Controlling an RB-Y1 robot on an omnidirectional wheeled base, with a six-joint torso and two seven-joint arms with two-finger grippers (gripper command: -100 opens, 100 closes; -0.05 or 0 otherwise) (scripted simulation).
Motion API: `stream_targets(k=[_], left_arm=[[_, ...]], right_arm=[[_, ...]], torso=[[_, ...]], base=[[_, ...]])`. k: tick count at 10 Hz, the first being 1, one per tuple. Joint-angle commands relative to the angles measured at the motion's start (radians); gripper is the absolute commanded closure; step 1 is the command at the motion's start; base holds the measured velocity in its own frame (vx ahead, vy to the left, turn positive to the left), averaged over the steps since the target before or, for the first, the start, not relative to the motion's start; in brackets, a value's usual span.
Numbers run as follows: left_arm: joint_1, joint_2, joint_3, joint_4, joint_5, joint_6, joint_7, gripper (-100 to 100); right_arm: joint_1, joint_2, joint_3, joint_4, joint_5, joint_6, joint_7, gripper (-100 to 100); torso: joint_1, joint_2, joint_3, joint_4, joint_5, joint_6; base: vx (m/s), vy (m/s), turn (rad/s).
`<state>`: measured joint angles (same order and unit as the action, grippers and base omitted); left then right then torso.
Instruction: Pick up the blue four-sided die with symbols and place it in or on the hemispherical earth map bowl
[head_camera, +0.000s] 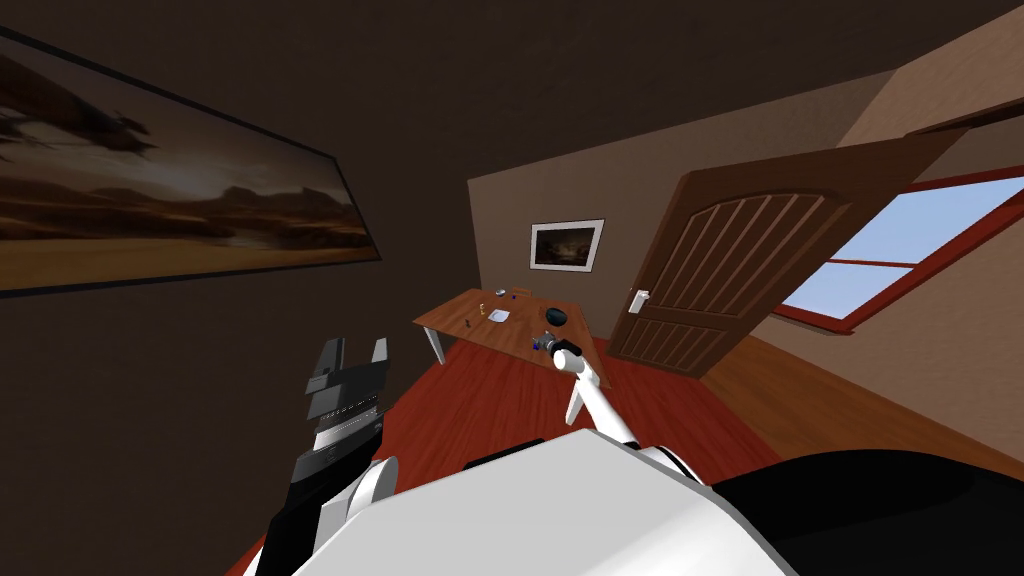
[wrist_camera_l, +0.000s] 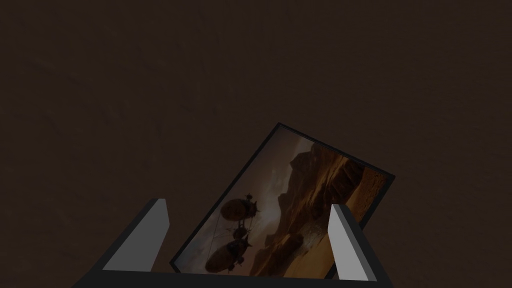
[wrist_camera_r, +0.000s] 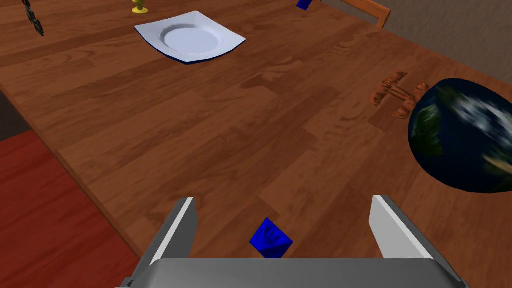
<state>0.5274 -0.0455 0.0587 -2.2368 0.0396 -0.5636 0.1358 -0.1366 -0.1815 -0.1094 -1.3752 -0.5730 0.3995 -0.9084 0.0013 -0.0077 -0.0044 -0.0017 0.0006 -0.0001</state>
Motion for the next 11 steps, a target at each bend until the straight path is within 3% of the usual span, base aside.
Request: stream_targets(k=[1,2,4,5,8,9,11], left_arm=[[0.0,0.0,0.0,0.0,0.0,0.0,0.0,0],[0.0,0.0,0.0,0.0,0.0,0.0,0.0,0],[0.0,0.0,0.0,0.0,0.0,0.0,0.0,0],[0.0,0.0,0.0,0.0,0.0,0.0,0.0,0],[0.0,0.0,0.0,0.0,0.0,0.0,0.0,0],[0.0,0.0,0.0,0.0,0.0,0.0,0.0,0],[0.0,0.0,0.0,0.0,0.0,0.0,0.0,0]], right_arm=[[-0.01,-0.006,-0.019,0.05,-0.042,0.05,-0.04,-100],[-0.01,-0.006,-0.019,0.057,-0.042,0.056,-0.04,-100],[-0.017,-0.007,-0.048,0.113,-0.084,0.118,-0.087,-100],[-0.017,-0.007,-0.048,0.115,-0.084,0.122,-0.087,-100],[-0.015,-0.009,-0.086,0.189,-0.135,0.206,-0.146,-100],[-0.015,-0.009,-0.086,0.189,-0.135,0.206,-0.146,-100],[-0.009,-0.009,-0.105,0.228,-0.16,0.249,-0.175,-100]], torso=[[0.0,0.0,0.0,0.0,0.0,0.0],[-0.001,-0.001,-0.001,0.0,0.0,0.0],[-0.003,-0.001,0.0,0.0,-0.001,0.0],[-0.004,-0.003,-0.002,-0.001,-0.001,0.0],[-0.002,0.0,0.0,0.0,0.0,0.0],[-0.002,-0.002,-0.001,0.0,-0.001,0.0],[-0.003,0.001,0.0,0.0,-0.001,0.0]], base=[[0.117,0.016,-0.03],[0.098,-0.002,-0.007],[0.127,-0.023,-0.009],[0.098,-0.008,0.0],[0.102,-0.006,-0.003],[0.1,-0.007,-0.002],[0.079,-0.015,0.005]])
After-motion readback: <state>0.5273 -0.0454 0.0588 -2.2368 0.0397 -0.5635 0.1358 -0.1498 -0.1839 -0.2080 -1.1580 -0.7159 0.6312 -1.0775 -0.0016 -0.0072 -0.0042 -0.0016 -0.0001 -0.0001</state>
